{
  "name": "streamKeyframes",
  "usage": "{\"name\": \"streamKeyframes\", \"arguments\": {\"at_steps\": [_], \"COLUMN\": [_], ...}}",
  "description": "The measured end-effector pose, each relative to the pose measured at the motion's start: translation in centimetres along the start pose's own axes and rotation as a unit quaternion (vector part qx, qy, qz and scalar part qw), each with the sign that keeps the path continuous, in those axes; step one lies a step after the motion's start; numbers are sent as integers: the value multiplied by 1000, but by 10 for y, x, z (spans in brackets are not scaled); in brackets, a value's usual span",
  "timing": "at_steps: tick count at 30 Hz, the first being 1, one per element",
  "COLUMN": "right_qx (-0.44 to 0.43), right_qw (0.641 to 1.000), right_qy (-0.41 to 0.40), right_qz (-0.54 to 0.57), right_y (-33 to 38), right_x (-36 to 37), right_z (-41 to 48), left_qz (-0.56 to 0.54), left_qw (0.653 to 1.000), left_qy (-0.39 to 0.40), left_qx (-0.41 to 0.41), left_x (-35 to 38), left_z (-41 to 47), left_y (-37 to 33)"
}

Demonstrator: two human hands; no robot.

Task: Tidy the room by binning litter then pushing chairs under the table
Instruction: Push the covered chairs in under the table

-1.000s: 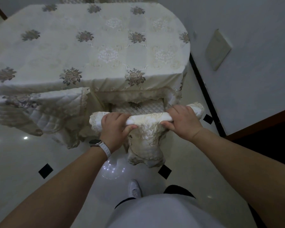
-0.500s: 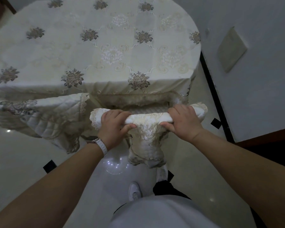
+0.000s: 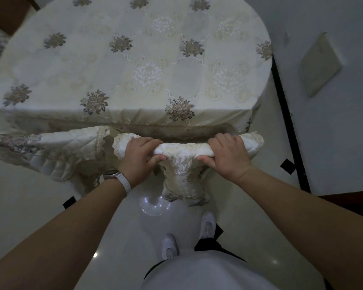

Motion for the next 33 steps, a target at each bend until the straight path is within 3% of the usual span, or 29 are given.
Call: {"name": "streamKeyframes", "arguments": {"at_steps": [13,18,25,29,33], "right_qx": [-8,-1,67,128,161], "right_qw": [1000,998,977,969,967], "right_qy": [16,59,200,210,189], "right_qz": [-2,4,11,32,47], "right_y": [-21,-19,-12,-1,8], "right_x": [16,17,1,-13,-37], "right_z": [26,30,29,18,3], "left_qz": [27,26,44,27,-6], "left_qw": [999,999,998,998,1000], "left_qy": [26,40,16,26,0], "left_qx": [-19,-20,-29,-53,-21], "left_x": [5,3,-3,-3,-9], "left_z": [32,36,31,25,19], "left_y": [6,2,-9,-10,-24]}}
Point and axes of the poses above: each hand's wrist, its own z-axis towards the middle knuckle, its own x-axis out of the palm, y = z × x, the point moved 6 cm from there along z, towards the middle knuckle, and after that the axes turned 3 degrees about -x, right-handed, at the moved point
